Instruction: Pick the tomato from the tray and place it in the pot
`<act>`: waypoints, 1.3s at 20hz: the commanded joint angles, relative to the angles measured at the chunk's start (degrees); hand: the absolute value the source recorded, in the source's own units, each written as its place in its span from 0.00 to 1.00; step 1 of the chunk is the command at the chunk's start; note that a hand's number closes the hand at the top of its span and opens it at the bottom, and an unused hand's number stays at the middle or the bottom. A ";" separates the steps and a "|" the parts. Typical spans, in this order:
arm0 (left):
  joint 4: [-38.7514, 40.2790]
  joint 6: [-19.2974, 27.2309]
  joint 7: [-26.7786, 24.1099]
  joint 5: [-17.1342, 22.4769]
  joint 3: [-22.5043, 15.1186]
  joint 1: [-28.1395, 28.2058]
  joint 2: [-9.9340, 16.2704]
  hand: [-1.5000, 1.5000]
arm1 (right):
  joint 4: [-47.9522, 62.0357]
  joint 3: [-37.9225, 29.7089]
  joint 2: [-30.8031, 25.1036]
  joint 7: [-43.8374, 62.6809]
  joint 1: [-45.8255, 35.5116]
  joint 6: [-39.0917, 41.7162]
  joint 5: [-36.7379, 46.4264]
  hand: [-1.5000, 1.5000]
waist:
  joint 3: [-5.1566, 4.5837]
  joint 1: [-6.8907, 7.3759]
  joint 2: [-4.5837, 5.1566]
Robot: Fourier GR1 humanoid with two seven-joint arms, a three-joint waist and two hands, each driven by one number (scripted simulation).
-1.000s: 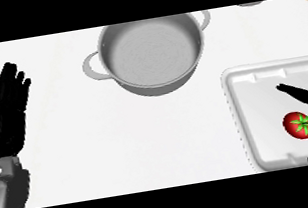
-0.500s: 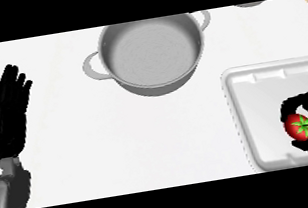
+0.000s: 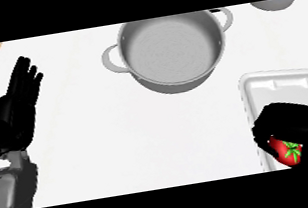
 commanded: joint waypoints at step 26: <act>-0.95 1.56 1.56 -1.65 -0.84 -1.81 -0.68 0.50 | 5.22 1.28 -20.59 -29.01 -22.58 0.43 -56.90 1.00 | 0.09 -1.68 0.78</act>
